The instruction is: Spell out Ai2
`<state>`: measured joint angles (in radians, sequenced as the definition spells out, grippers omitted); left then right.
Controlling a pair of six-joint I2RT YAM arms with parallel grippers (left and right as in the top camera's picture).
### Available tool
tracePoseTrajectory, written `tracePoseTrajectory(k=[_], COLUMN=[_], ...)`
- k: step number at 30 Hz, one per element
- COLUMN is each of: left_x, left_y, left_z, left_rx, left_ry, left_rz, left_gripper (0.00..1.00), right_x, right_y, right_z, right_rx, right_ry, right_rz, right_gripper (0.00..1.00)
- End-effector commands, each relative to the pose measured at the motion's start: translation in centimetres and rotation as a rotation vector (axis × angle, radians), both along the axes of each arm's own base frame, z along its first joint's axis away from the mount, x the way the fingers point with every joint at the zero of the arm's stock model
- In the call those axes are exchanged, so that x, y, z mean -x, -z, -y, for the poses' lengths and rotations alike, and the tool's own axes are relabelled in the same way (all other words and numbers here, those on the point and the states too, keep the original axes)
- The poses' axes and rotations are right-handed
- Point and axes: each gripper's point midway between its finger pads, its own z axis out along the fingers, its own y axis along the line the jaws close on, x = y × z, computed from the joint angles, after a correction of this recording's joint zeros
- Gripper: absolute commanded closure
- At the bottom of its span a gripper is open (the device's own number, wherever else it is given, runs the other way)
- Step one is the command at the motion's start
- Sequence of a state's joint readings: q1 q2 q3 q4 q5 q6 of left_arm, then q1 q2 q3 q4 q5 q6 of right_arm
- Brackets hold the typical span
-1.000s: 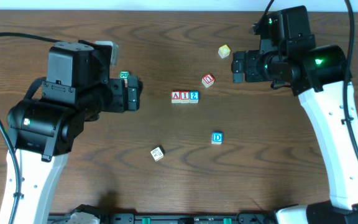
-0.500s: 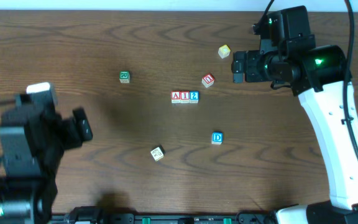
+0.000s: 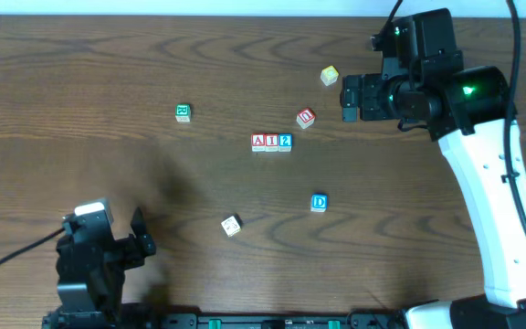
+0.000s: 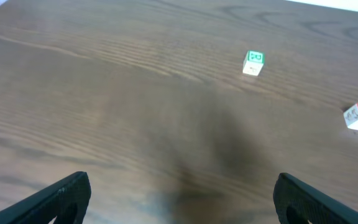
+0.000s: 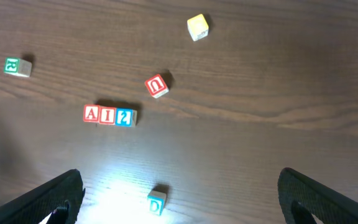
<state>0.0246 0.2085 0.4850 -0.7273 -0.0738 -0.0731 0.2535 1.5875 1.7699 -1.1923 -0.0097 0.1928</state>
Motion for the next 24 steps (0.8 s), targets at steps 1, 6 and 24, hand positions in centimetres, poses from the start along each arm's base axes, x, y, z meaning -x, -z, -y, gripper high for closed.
tracePoseTrajectory(k=[1, 6, 24], left_x=[-0.2, -0.7, -0.8], left_y=[1.2, 2.3, 7.7], left_z=[0.3, 0.3, 0.6], left_rx=[-0.001, 0.005, 0.012], left_ry=[0.021, 0.021, 0.032], left_rz=[0.043, 0.095, 0.005], left_gripper=[0.05, 0.05, 0.05], right_x=[0.1, 0.1, 0.1], right_y=[-0.5, -0.5, -0.5], right_z=[-0.2, -0.2, -0.2], right_rx=[0.005, 0.005, 0.005], right_ry=[-0.012, -0.012, -0.012], right_rz=[0.013, 0.013, 0.013], right_gripper=[0.01, 0.01, 0.01])
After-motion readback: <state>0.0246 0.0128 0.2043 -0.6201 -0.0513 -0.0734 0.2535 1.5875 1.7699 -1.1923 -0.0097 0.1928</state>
